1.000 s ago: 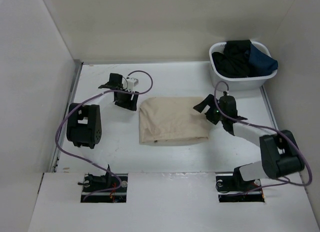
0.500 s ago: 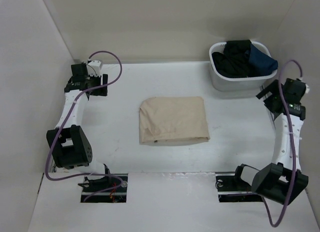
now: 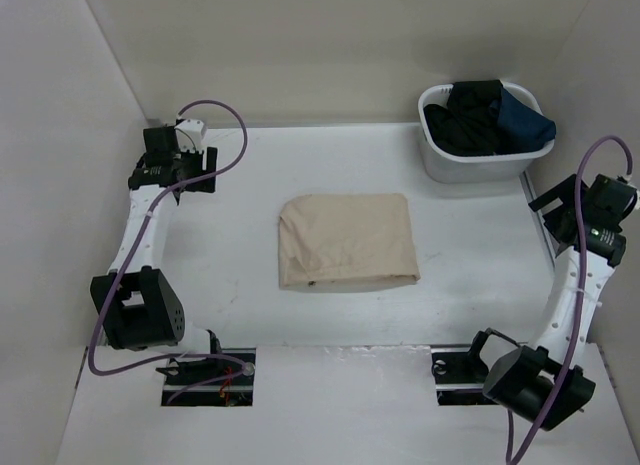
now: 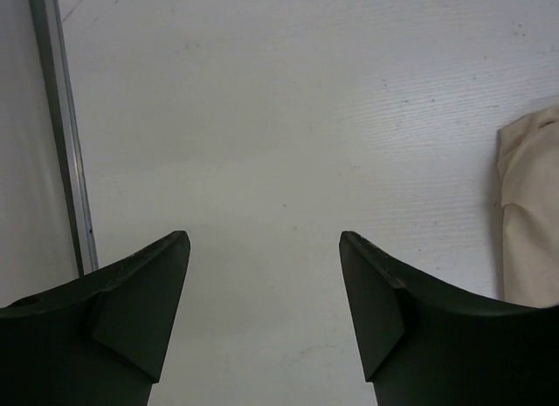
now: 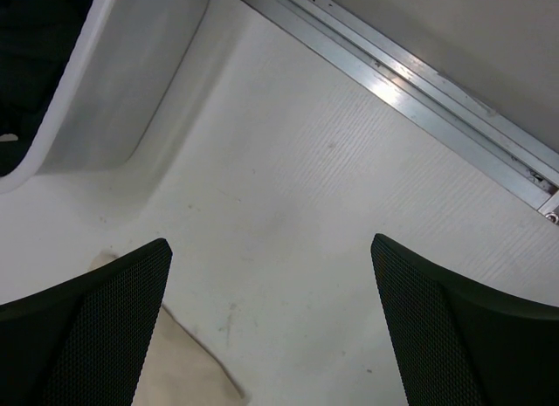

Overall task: Fold and stack the trousers
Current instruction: Fold the trousers

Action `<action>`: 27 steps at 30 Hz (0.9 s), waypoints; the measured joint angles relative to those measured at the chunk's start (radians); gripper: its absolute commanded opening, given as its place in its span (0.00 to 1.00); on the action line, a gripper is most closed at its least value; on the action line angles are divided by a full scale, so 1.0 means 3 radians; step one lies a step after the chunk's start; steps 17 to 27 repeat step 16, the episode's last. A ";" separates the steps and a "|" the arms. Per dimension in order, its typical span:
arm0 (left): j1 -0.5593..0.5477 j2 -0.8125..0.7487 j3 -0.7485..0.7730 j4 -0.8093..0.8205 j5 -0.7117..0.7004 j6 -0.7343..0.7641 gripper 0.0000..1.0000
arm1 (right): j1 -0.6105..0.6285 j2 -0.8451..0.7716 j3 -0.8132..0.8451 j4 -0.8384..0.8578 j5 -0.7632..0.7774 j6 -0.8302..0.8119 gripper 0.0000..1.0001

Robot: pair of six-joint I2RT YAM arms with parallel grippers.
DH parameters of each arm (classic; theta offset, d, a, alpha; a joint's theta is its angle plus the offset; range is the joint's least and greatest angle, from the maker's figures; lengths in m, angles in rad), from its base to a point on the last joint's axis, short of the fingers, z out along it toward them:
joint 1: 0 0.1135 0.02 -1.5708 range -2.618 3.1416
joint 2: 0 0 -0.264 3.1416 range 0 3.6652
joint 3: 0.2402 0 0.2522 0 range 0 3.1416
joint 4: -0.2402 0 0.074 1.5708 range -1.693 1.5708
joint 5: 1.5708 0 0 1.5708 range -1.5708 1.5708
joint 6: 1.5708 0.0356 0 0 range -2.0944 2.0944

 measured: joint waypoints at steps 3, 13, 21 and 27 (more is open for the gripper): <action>-0.0051 -0.0017 0.0000 0.0001 -0.0024 0.0004 0.69 | 0.0000 0.0006 -0.0039 0.0001 -0.0005 -0.0011 1.00; -0.0086 -0.0018 -0.0056 -0.0014 -0.0065 0.0032 0.69 | 0.0067 0.0009 -0.0104 0.0004 -0.0029 -0.0037 1.00; -0.0100 -0.0018 -0.0056 -0.0014 -0.0084 0.0052 0.69 | 0.0078 0.0009 -0.0107 0.0006 -0.0027 -0.0046 1.00; -0.0100 -0.0018 -0.0056 -0.0014 -0.0084 0.0052 0.69 | 0.0078 0.0009 -0.0107 0.0006 -0.0027 -0.0046 1.00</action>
